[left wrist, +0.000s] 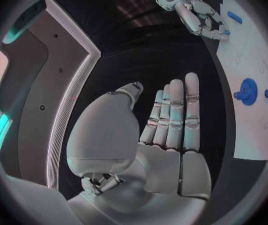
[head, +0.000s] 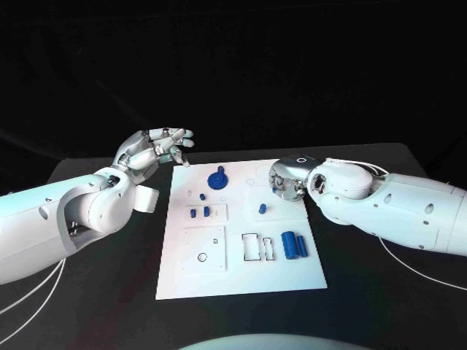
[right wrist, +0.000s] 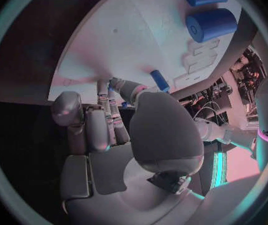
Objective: Assemble the parts on the task board
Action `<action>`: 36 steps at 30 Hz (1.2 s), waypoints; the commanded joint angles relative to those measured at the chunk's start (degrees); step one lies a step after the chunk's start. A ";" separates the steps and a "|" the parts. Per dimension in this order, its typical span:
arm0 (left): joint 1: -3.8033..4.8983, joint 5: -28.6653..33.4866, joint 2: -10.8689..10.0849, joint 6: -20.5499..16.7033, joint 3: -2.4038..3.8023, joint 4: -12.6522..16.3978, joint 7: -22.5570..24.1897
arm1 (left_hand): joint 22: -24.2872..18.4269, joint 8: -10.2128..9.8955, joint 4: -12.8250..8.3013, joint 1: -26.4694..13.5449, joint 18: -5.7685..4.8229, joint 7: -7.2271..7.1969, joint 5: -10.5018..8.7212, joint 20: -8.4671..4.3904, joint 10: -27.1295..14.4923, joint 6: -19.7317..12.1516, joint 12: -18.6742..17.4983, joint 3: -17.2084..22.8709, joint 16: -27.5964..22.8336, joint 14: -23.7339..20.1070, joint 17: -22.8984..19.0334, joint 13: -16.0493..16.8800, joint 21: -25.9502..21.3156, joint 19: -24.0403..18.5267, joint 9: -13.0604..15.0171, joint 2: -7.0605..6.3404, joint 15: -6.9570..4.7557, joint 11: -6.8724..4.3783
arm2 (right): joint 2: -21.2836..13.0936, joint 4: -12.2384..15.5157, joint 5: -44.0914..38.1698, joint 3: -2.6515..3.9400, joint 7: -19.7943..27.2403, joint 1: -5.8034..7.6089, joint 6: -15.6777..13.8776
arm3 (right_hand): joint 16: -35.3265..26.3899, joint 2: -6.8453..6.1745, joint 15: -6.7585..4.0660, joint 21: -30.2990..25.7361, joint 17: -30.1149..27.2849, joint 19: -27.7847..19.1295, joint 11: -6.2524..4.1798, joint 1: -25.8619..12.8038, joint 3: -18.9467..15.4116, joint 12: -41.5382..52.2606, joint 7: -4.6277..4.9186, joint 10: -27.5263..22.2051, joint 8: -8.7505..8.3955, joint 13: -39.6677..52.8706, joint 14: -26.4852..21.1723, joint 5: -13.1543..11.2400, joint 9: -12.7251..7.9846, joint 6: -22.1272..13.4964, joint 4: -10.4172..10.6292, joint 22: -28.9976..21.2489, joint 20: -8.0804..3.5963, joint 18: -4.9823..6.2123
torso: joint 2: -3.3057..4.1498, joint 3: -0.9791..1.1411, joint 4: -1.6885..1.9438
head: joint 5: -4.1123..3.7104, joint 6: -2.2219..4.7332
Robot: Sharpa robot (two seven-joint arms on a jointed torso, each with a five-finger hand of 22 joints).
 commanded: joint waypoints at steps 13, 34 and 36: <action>0.00 0.28 0.01 1.05 0.05 0.05 -0.41 | -0.28 0.18 -0.52 1.46 0.74 0.10 -0.18 0.11 -1.16 -0.70 0.35 -0.47 0.46 -0.83 -0.16 0.09 -0.71 0.35 -0.11 0.16 0.07 0.10 | 0.98 -0.24 -0.94 -0.46 -0.39 -1.23 1.22 | 0.65 0.94 -0.67 0.67 0.24 0.23 -0.26 0.24 0.72 0.21 -0.31 1.08 0.75 0.62 2.05 -0.76 0.87 0.99 -0.68 0.82 -0.35 -0.76 | -0.01 -0.09 0.00 | -0.07 -0.28; 0.00 0.20 -0.12 1.15 0.05 0.15 -1.02 | -0.47 0.13 -0.74 2.17 0.72 0.21 -0.13 0.19 -1.85 -1.01 0.36 -0.52 0.50 -1.15 -0.25 0.07 -1.03 0.38 -0.17 0.37 0.19 0.23 | 1.09 0.01 -1.77 -0.50 -0.33 -1.30 -2.45 | 1.20 1.38 -1.00 1.53 0.72 0.59 -0.74 -0.54 0.78 0.23 -0.92 2.27 1.66 1.16 2.15 -0.94 1.86 1.82 -0.49 2.09 -0.60 -0.94 | -0.03 -0.04 0.01 | 0.34 -0.32; 0.00 0.20 -0.11 1.13 0.05 0.14 -1.06 | -0.47 0.13 -0.74 2.17 0.72 0.21 -0.13 0.19 -1.85 -1.01 0.36 -0.52 0.50 -1.15 -0.25 0.07 -1.03 0.38 -0.17 0.37 0.19 0.23 | 1.07 0.05 -1.79 -0.50 -0.27 -1.30 -2.92 | 1.20 1.42 -1.02 1.55 0.69 0.60 -0.77 -0.49 0.83 0.21 -0.94 2.28 1.69 1.18 2.15 -0.92 1.90 1.82 -0.54 2.12 -0.62 -0.94 | -0.01 -0.02 0.05 | 0.37 -0.28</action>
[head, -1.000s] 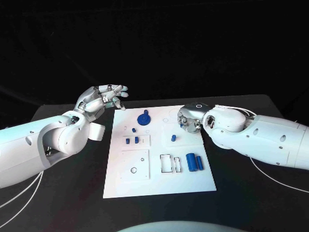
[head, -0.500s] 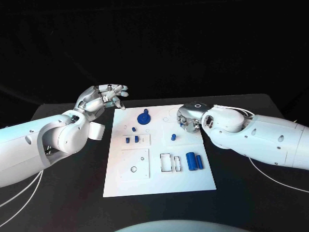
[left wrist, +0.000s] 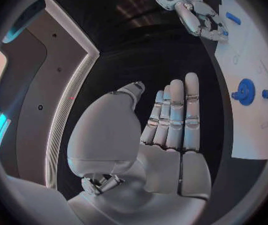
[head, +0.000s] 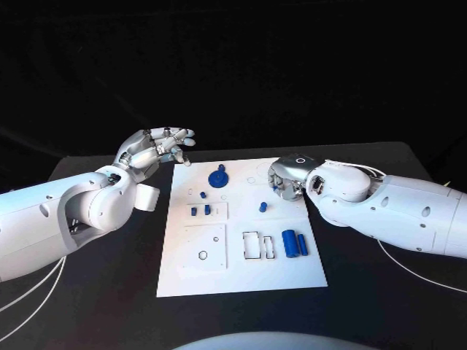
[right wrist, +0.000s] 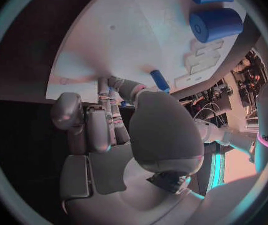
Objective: Assemble the parts on the task board
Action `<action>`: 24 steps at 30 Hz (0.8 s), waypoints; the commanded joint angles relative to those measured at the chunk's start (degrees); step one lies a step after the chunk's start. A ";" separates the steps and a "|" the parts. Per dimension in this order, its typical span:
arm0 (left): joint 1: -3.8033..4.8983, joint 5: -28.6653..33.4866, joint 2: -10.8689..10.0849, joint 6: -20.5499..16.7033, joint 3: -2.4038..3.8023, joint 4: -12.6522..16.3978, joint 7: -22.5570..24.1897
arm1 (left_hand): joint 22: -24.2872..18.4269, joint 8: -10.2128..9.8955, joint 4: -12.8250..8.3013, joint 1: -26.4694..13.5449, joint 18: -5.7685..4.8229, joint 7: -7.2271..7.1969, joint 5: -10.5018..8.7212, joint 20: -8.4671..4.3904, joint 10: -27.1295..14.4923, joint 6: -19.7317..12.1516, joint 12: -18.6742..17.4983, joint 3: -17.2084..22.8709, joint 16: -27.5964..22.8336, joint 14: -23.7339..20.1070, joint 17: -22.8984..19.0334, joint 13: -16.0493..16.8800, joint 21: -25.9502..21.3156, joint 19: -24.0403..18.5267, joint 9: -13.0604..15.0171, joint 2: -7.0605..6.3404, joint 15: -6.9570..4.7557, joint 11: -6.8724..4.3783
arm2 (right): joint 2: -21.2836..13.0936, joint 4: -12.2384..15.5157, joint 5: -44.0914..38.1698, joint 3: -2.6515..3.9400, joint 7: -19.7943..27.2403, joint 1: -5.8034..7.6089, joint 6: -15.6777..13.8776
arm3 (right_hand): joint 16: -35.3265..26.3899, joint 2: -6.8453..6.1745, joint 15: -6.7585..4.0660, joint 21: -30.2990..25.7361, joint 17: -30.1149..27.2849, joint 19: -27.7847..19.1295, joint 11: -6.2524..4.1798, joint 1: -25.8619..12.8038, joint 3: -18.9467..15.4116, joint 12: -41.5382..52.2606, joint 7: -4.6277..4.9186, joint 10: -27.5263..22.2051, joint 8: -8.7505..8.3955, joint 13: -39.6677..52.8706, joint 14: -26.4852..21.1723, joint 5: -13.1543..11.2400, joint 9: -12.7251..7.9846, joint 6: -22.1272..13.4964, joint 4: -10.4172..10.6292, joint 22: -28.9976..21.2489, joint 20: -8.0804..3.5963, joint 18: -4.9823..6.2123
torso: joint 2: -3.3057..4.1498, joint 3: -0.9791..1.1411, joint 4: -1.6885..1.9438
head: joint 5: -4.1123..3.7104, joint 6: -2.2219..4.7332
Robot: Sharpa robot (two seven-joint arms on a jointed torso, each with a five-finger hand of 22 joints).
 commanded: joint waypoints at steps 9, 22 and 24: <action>0.00 0.14 0.03 1.02 0.04 -0.01 -0.17 | -0.09 0.14 -0.28 0.58 0.72 0.05 -0.12 0.20 -0.55 -0.43 0.36 -0.05 0.26 -0.61 -0.11 0.04 -0.39 0.37 -0.06 0.13 -0.01 0.07 | -0.08 0.30 -0.44 -0.32 0.88 -0.47 -2.55 | 0.31 0.28 -0.44 0.43 0.07 0.22 -0.10 -0.24 0.44 -0.02 -0.09 0.33 0.20 -0.04 2.37 0.09 0.26 0.33 -0.22 0.16 -0.24 -0.96 | 0.01 -0.01 -0.01 | 0.10 0.26; 0.00 0.13 0.07 1.20 0.04 -0.28 -0.52 | -0.17 0.12 -0.24 0.62 0.71 0.13 -0.12 0.24 -0.80 -0.54 0.36 -0.11 0.20 -0.80 -0.17 0.03 -0.54 0.32 -0.09 0.19 0.06 0.15 | -1.43 2.21 -0.45 -0.19 1.39 0.08 -4.63 | 0.34 0.21 -0.45 0.51 0.09 0.26 -0.08 -0.29 0.43 -0.07 -0.06 0.32 0.23 -0.02 2.37 0.06 0.32 0.30 -0.24 0.28 -0.26 -0.98 | -0.03 -0.04 0.05 | 0.03 0.34; 0.00 0.13 0.08 1.22 0.04 -0.32 -0.57 | -0.18 0.12 -0.24 0.63 0.70 0.14 -0.12 0.25 -0.86 -0.57 0.36 -0.13 0.18 -0.84 -0.18 0.03 -0.57 0.31 -0.09 0.19 0.08 0.17 | -1.71 2.63 -0.44 -0.16 1.41 0.26 -4.80 | 0.39 0.19 -0.45 0.65 0.18 0.36 -0.08 -0.31 0.44 -0.09 -0.06 0.33 0.24 -0.02 2.39 0.05 0.34 0.30 -0.25 0.46 -0.27 -1.02 | -0.05 -0.05 0.06 | 0.04 0.34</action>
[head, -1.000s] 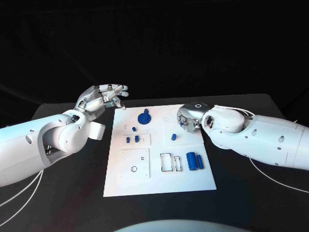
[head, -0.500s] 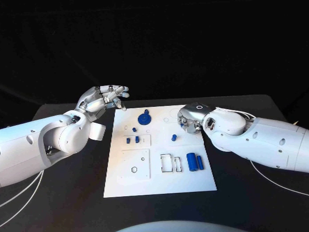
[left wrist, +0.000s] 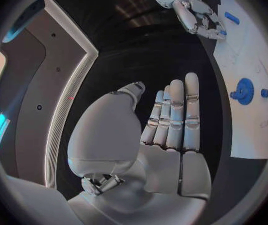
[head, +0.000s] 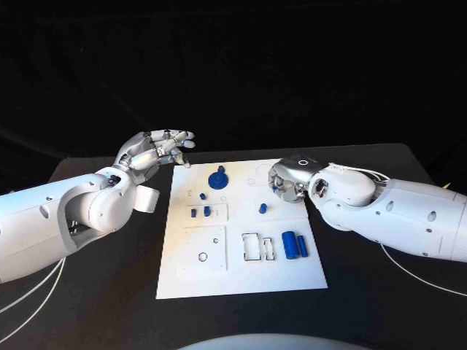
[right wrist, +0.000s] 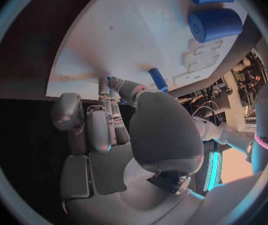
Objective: Assemble the parts on the task board
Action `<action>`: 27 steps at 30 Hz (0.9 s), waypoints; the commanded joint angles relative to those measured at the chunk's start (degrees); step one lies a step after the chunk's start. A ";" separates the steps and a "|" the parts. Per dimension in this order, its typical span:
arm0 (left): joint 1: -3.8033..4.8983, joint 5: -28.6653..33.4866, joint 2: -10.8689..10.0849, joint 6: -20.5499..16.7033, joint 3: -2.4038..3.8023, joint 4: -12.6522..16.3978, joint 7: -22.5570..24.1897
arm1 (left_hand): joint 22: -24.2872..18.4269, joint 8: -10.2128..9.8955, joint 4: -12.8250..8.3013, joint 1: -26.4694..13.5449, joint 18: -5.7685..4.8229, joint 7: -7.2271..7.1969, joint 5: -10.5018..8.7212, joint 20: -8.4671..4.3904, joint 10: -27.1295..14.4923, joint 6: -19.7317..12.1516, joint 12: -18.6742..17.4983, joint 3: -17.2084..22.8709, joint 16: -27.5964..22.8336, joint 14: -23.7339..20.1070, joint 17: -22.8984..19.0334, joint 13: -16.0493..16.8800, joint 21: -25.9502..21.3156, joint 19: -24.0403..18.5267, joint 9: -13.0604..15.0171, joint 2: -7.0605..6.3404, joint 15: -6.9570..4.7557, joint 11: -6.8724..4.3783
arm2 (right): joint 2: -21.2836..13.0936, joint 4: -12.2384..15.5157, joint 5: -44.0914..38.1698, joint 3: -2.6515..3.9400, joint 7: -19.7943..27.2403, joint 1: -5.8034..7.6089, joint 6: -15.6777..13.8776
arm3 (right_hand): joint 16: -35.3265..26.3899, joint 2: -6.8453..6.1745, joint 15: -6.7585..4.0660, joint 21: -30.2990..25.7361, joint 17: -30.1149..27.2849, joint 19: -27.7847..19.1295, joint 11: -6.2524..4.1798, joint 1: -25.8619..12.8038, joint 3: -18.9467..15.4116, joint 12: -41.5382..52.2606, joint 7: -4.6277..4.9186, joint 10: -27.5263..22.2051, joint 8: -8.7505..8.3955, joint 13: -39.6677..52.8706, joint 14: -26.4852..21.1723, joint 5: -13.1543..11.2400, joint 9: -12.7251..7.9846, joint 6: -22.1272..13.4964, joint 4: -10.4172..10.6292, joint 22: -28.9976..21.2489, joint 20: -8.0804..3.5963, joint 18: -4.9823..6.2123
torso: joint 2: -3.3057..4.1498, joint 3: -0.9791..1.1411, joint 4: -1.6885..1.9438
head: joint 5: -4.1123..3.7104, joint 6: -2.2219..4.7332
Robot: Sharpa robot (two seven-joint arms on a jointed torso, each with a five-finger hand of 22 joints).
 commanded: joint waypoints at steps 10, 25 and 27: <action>0.00 0.12 0.27 1.29 0.04 -0.19 -0.19 | -0.14 0.10 -0.20 0.44 0.69 0.00 -0.13 0.31 -0.52 -0.49 0.37 -0.24 0.12 -0.63 -0.12 0.04 -0.51 0.25 -0.07 -0.02 0.16 0.04 | -2.12 3.81 -0.39 0.28 1.10 1.47 -2.49 | 0.23 0.11 -0.45 0.40 0.09 0.23 -0.11 -0.27 0.36 0.15 0.03 0.33 0.24 0.08 2.40 0.19 0.13 0.22 0.00 0.22 -0.09 -1.05 | -0.02 -0.04 0.03 | 0.18 0.18; 0.00 0.10 0.74 1.42 0.04 -0.41 -0.34 | -0.23 0.08 -0.16 0.49 0.69 0.07 -0.14 0.36 -0.77 -0.63 0.40 -0.34 0.06 -0.81 -0.18 0.04 -0.68 0.19 -0.10 0.01 0.22 0.11 | -2.28 10.65 -0.37 0.60 1.84 1.77 -5.01 | 0.36 0.07 -0.47 0.50 0.24 0.26 -0.15 -0.24 0.48 0.06 0.01 0.40 0.32 0.13 2.43 0.37 0.28 0.20 -0.11 0.37 -0.12 -1.07 | -0.02 0.05 0.05 | 2.19 -0.07; 0.00 0.08 0.91 1.47 0.04 -0.50 -0.37 | -0.27 0.07 -0.15 0.50 0.68 0.10 -0.14 0.38 -0.85 -0.70 0.42 -0.38 0.04 -0.87 -0.21 0.05 -0.74 0.17 -0.11 0.02 0.25 0.14 | -1.77 11.54 -0.28 0.62 2.05 1.66 -5.10 | 0.36 0.07 -0.47 0.50 0.24 0.26 -0.15 -0.24 0.48 0.06 0.01 0.40 0.32 0.13 2.43 0.37 0.28 0.20 -0.11 0.37 -0.12 -1.07 | -0.03 0.01 0.06 | 2.94 -0.24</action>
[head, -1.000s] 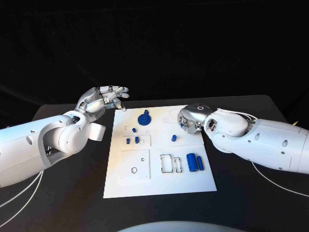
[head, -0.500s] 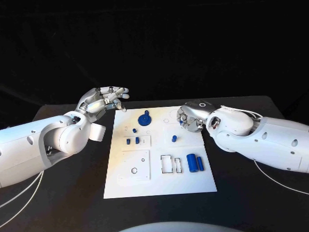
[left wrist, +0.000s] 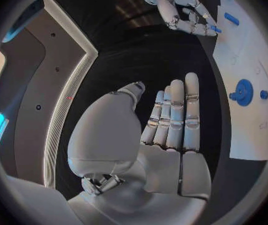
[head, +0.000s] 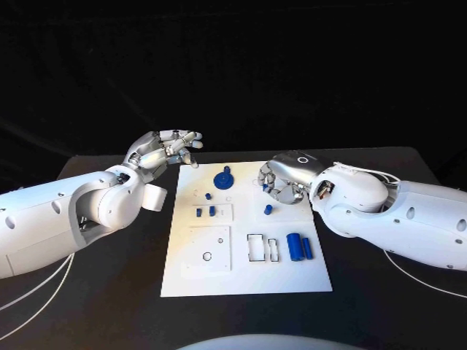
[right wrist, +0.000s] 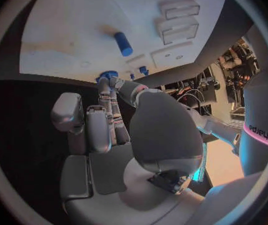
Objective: Assemble the parts on the task board
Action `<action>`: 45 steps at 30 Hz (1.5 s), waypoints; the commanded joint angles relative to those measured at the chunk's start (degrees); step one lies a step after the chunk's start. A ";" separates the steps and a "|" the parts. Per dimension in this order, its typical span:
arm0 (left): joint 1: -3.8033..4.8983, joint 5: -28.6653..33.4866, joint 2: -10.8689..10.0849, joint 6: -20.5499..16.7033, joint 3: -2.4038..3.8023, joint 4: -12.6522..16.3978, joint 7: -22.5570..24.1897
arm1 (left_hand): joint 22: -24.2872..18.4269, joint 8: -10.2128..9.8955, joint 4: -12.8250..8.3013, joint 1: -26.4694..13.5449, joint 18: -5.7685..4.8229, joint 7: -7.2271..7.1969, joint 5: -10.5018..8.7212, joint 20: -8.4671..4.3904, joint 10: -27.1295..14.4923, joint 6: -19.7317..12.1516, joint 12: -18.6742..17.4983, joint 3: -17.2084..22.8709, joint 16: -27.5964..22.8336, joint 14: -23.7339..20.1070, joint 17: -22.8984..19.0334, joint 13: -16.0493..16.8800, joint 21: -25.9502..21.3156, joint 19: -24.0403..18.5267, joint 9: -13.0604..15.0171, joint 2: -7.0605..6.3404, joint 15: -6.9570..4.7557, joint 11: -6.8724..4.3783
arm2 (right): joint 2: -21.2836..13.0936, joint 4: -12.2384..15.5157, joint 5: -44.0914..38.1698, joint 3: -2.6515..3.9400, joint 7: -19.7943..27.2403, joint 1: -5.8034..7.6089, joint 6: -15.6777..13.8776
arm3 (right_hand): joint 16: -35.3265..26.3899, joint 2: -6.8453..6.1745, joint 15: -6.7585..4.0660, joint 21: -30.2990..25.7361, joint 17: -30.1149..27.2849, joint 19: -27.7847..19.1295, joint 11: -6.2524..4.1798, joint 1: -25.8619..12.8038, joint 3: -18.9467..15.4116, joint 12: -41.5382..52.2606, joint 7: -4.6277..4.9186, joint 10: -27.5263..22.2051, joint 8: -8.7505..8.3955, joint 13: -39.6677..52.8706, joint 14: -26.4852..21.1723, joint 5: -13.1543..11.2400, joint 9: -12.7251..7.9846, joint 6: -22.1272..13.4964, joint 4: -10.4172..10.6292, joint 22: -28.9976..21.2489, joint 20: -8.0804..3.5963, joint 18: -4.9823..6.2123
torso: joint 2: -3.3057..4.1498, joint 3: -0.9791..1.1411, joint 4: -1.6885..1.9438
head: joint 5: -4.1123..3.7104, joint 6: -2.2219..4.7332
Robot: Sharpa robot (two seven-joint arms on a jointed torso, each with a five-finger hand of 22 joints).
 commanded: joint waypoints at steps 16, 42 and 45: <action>0.02 0.04 1.62 1.00 0.05 -0.92 0.18 | -0.12 0.05 0.04 0.51 0.68 0.05 -0.14 0.41 -0.53 -0.45 0.22 -0.26 0.03 -0.38 -0.10 0.07 -0.37 0.16 -0.07 0.04 0.03 0.16 | 5.99 2.99 0.66 0.01 2.49 -3.43 -1.16 | 0.24 0.24 -0.47 -0.11 -0.25 -0.01 -0.12 -0.14 0.39 0.00 0.04 0.42 0.33 0.11 2.37 0.25 0.21 0.17 0.05 -0.35 -0.12 -0.98 | 0.09 -0.08 -0.01 | 6.41 -2.20; 0.05 0.01 2.78 0.93 0.05 -1.10 0.09 | -0.27 -0.07 0.06 0.67 0.68 0.22 -0.06 0.51 -1.00 -0.91 0.34 -0.44 0.03 -0.58 -0.19 0.11 -0.62 0.13 -0.15 0.11 0.15 0.31 | 9.85 -0.69 1.70 -0.50 3.64 -8.72 -0.87 | 0.20 0.30 -0.45 -0.42 -0.37 -0.25 -0.07 -0.17 0.51 -0.15 0.12 0.34 0.30 0.13 2.34 0.31 0.31 -0.05 0.00 -0.69 -0.13 -0.89 | 0.01 -0.14 -0.13 | 10.40 -5.06; 0.05 0.00 2.76 1.01 0.05 -1.10 0.02 | -0.29 -0.08 0.10 0.65 0.68 0.25 -0.06 0.53 -1.07 -0.98 0.37 -0.49 0.03 -0.61 -0.21 0.11 -0.67 0.13 -0.16 0.12 0.17 0.34 | 9.88 -0.85 1.77 -0.52 3.72 -8.96 -0.86 | 0.20 0.30 -0.45 -0.42 -0.37 -0.25 -0.07 -0.17 0.51 -0.15 0.12 0.34 0.30 0.13 2.34 0.31 0.31 -0.05 0.00 -0.69 -0.13 -0.89 | 0.02 -0.13 -0.11 | 10.52 -5.15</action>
